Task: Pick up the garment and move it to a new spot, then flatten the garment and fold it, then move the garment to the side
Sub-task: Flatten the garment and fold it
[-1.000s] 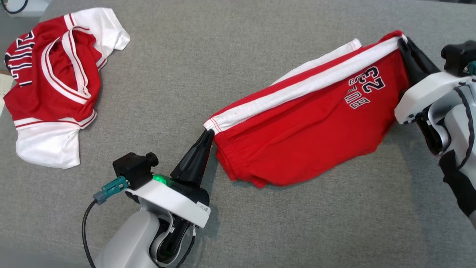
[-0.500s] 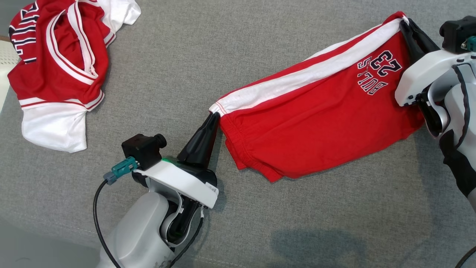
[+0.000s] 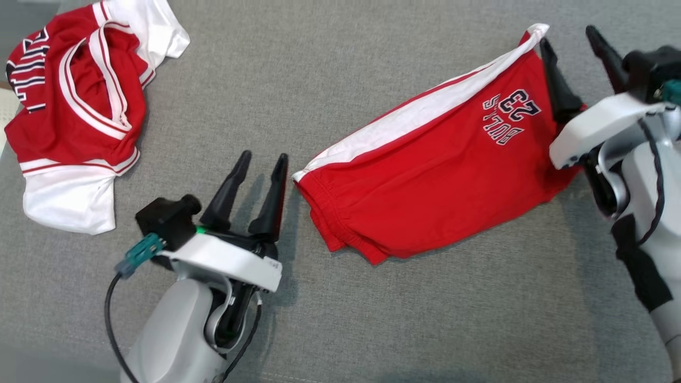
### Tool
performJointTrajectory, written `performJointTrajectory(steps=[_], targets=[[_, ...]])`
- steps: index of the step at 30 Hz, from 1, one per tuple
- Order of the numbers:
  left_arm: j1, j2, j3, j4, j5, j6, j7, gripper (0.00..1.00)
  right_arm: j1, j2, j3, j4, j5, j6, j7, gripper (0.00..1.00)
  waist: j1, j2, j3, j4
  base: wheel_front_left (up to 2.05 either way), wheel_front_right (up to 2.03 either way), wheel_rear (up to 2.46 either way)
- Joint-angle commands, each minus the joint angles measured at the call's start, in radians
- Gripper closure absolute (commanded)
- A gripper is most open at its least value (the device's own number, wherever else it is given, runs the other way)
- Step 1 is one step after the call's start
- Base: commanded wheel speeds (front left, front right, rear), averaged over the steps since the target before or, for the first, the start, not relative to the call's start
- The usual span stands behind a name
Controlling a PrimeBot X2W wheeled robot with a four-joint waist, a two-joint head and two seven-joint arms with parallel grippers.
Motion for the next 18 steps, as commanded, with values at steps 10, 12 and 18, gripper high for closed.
performJointTrajectory(steps=[10, 12, 18], targets=[[0.164, -0.017, 0.255, -0.160, 0.160, 0.043, -0.009, 0.00, 0.243, 0.091, -0.137, -0.233, -0.070, -0.003, -0.006, 0.00, 0.0000, 0.0000, -0.102, -0.078, 0.00, 0.00, 0.00], [0.189, -0.020, 0.279, -0.182, 0.194, 0.048, -0.009, 0.00, 0.287, 0.109, -0.154, -0.274, -0.086, -0.003, -0.006, 0.00, 0.0000, 0.0000, -0.118, -0.088, 0.00, 0.00, 0.00], [0.255, -0.022, 0.323, -0.235, 0.262, 0.046, -0.009, 0.00, 0.420, 0.148, -0.179, -0.382, -0.112, -0.003, -0.006, 0.00, 0.0000, 0.0000, -0.175, -0.123, 0.00, 0.00, 0.00]])
